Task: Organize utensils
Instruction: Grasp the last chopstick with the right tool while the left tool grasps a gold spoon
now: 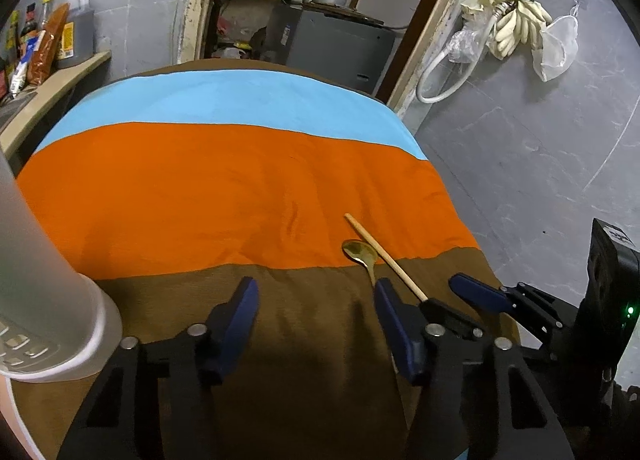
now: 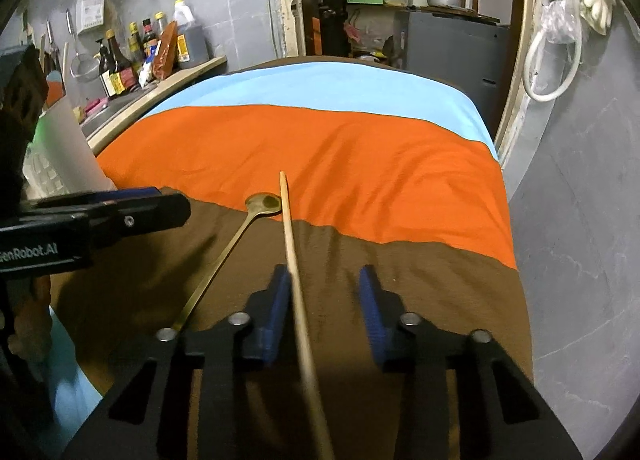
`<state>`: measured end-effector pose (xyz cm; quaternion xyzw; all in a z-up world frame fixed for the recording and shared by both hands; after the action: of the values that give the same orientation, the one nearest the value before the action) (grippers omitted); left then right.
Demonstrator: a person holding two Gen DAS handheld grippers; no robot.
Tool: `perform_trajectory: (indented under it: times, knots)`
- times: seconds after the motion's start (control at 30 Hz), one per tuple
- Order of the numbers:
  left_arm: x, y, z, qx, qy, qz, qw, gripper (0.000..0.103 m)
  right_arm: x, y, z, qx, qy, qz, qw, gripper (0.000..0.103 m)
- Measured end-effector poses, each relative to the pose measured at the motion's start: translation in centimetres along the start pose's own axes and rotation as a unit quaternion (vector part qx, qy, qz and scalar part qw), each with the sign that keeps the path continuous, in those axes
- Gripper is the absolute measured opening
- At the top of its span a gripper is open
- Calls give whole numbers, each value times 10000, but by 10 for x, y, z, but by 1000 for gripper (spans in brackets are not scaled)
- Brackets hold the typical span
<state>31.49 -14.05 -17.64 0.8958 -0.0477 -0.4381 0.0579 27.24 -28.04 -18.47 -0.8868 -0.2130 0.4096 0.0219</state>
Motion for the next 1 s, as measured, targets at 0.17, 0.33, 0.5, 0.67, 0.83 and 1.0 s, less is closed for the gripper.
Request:
perform_trajectory:
  times: [0.17,0.33,0.5,0.67,0.83,1.0]
  knots:
    - [6,14,0,112,-132,273,9995,40,-2,12,1,117,73,49,9999,13]
    - [20,25,2,163,-404,485,9979,31,-7,20,7,285,98,9,9995,8]
    - [28,38,2,388,-508,388,9972,30,-13,24,15,558,75,-57,9984,6]
    - [34,44,0,650,-537,95,9964,17,-14,27,20,611,12,-210,9979,6]
    - [34,38,-3,571,-684,119,9960,8,-9,29,15,515,-139,-316,9981,6]
    - [25,27,5,303,-808,50,9963,6,3,24,-1,177,-396,-440,9981,7]
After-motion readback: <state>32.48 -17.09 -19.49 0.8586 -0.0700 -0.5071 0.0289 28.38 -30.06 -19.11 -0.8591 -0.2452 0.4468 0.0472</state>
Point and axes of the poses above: each gripper's, at about its wrist camera, not at the fingertips, and x roughly the way its jaws point, y to its right, z to its underside, the point moved 5 cm from there along x, roughly the way its jaws point, and after that the axes turned 12 degrees about -z, right-handed, at the moved point
